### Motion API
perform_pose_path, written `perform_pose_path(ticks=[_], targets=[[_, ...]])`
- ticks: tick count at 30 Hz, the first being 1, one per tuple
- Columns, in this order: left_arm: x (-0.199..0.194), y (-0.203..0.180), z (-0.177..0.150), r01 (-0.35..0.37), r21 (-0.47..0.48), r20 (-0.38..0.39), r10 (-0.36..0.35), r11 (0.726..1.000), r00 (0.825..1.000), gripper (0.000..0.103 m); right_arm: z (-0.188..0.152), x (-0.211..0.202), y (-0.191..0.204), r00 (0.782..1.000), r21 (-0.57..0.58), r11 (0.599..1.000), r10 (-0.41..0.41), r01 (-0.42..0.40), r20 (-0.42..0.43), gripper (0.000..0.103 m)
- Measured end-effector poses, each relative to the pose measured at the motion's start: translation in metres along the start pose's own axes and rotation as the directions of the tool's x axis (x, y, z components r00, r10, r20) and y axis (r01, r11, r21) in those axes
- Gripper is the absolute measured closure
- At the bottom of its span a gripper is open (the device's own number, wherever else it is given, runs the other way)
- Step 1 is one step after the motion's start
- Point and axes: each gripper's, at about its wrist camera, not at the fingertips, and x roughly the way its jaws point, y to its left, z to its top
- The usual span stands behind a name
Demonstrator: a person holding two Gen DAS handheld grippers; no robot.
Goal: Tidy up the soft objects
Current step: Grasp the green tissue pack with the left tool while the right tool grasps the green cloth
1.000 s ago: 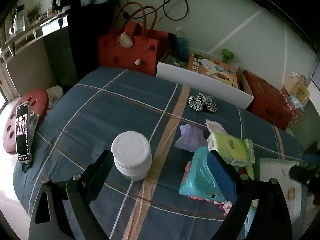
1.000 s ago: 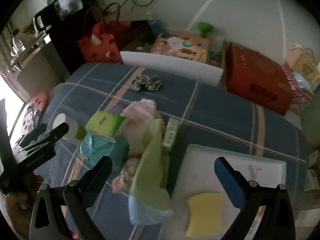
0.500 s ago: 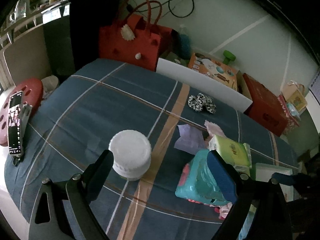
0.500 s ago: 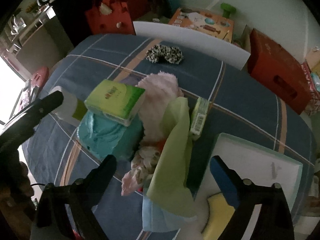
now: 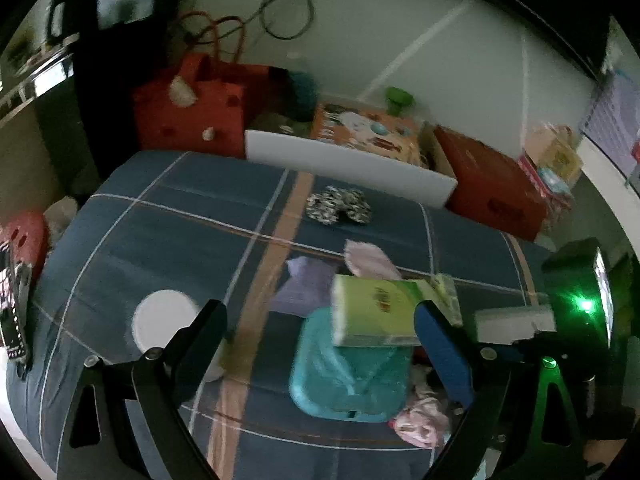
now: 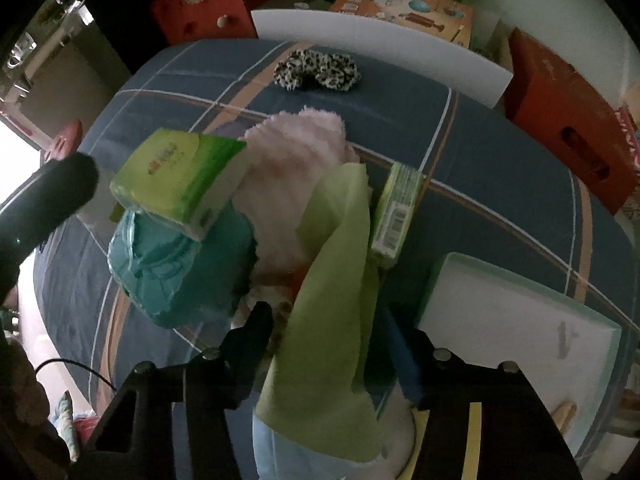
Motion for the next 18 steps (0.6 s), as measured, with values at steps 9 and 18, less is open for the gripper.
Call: perform_pose_path(ticks=[9,18], targets=[[0.014,-0.028,-0.003,0.024,0.058,-0.025,-0.023,0.998,0.999,0.008,-0.001,-0.001,-0.010,0.999,0.001,0.999,0.050,-0.050,0.016,0.061],[0.025,-0.038,-0.006,0.002,0.075,-0.042,0.001,0.997,0.999,0.008,-0.006,-0.005,-0.020,0.997,0.011,0.997,0.073,-0.074,0.030,0.078]])
